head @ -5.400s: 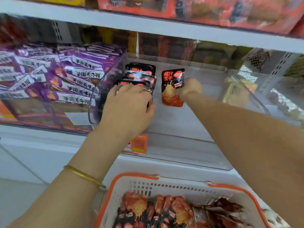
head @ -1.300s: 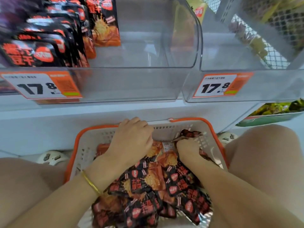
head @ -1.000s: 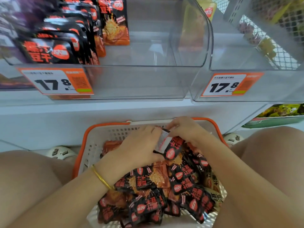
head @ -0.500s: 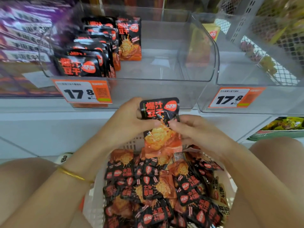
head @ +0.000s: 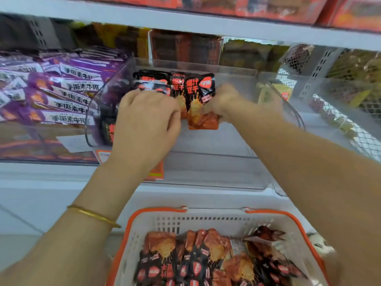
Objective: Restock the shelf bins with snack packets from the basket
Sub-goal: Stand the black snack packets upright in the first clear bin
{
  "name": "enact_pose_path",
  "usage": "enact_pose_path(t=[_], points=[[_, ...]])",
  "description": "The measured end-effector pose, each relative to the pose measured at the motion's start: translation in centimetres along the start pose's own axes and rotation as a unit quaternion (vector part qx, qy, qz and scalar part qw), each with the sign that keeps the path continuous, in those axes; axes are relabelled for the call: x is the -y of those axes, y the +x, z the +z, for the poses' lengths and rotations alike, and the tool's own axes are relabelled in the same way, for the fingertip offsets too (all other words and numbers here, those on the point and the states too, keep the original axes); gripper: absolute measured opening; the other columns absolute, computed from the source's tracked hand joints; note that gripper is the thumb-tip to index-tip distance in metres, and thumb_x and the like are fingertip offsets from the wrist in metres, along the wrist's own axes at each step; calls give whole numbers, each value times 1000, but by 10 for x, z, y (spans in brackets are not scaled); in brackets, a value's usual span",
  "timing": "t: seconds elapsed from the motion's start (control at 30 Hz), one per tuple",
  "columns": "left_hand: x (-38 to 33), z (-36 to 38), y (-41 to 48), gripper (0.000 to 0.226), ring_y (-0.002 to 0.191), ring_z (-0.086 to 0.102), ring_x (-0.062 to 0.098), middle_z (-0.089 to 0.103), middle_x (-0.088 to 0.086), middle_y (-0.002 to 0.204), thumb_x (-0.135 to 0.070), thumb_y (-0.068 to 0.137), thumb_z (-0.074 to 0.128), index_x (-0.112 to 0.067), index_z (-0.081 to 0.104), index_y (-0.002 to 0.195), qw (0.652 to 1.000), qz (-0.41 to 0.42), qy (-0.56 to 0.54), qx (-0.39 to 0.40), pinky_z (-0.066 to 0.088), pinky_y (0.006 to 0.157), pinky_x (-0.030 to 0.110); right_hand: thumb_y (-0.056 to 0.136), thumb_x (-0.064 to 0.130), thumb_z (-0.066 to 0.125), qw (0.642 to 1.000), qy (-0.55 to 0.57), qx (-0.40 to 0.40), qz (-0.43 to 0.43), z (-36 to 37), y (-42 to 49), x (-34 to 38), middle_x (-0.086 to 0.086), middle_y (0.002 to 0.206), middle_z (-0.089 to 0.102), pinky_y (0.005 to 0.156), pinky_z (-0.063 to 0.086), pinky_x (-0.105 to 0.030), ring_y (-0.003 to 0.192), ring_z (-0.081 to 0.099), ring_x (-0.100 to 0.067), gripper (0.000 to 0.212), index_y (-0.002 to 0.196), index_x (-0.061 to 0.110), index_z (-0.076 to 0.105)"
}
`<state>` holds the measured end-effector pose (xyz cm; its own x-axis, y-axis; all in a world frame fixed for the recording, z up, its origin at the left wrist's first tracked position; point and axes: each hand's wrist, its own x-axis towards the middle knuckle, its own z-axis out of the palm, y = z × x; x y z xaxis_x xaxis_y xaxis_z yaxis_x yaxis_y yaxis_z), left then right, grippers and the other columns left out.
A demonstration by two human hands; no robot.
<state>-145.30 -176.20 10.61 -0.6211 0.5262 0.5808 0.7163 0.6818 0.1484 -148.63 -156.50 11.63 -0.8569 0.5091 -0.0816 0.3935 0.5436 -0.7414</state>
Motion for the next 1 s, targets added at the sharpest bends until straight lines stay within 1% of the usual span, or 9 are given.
enact_pose_path(t=[0.07, 0.17, 0.3, 0.57, 0.67, 0.73, 0.8, 0.9, 1.0], points=[[4, 9, -4, 30, 97, 58, 23, 65, -5, 90, -31, 85, 35, -21, 64, 82, 999, 5, 29, 32, 24, 106, 42, 71, 16, 82, 1000, -18, 20, 16, 18, 27, -7, -13, 121, 61, 95, 49, -43, 113, 59, -30, 61, 124, 3, 56], [9, 15, -7, 39, 102, 58, 22, 67, -4, 95, -32, 83, 31, -19, 67, 83, 999, 12, 25, 40, 17, 110, 45, 75, 28, 79, 996, -80, -25, 6, 34, 53, -14, -11, 117, 64, 90, 51, -37, 108, 61, -29, 53, 119, 7, 59], [7, 18, -7, 38, 100, 60, 23, 68, -3, 92, -31, 82, 33, -16, 68, 82, 999, 23, 25, 38, 16, 109, 45, 81, 36, 73, 989, -124, -81, -23, 47, 64, -12, -9, 114, 65, 84, 50, -36, 104, 62, -29, 45, 116, 10, 60], [8, 19, -8, 33, 97, 61, 21, 67, -5, 91, -30, 83, 37, -18, 68, 80, 999, 25, 8, 23, 18, 110, 42, 83, 31, 71, 992, -94, -79, -8, 61, 69, -5, -12, 119, 60, 77, 41, -30, 111, 57, -27, 54, 121, 2, 46], [9, 18, -9, 30, 98, 60, 23, 67, -4, 91, -27, 84, 40, -16, 67, 83, 1000, 27, -8, -8, 20, 111, 43, 83, 33, 71, 994, -99, -45, 6, 52, 62, -2, -10, 111, 60, 79, 50, -29, 104, 60, -25, 38, 93, 6, 47], [8, 15, -10, 25, 100, 60, 25, 68, -2, 94, -22, 85, 43, -14, 67, 88, 998, 40, -13, -42, 25, 110, 44, 87, 32, 67, 993, -113, -11, 11, 39, 47, 4, -8, 99, 62, 62, 47, -23, 90, 61, -22, 39, 70, 12, 38], [0, 11, -14, 23, 99, 60, 27, 68, -1, 97, -17, 84, 48, -13, 68, 93, 993, 64, -15, -94, 30, 107, 43, 88, 24, 65, 992, -122, -20, -17, 21, 19, 10, -7, 84, 55, 53, 42, -23, 75, 56, -19, 35, 71, 10, 39], [-25, 3, -30, 24, 93, 60, 28, 69, -3, 100, -12, 81, 50, -12, 70, 94, 982, 90, -58, -157, 34, 90, 38, 82, 2, 67, 990, 53, -63, -117, -11, -53, 7, -12, 84, 59, 74, 56, -41, 82, 66, -31, 27, 79, 14, 42], [-57, 8, -57, 23, 87, 56, 26, 69, -2, 96, -9, 79, 50, -11, 70, 91, 977, 117, -121, -133, 32, 78, 35, 83, -9, 62, 965, 192, -15, -175, -47, -151, -22, -11, 64, 56, 61, 59, -37, 61, 68, -25, 25, 76, 11, 48]])
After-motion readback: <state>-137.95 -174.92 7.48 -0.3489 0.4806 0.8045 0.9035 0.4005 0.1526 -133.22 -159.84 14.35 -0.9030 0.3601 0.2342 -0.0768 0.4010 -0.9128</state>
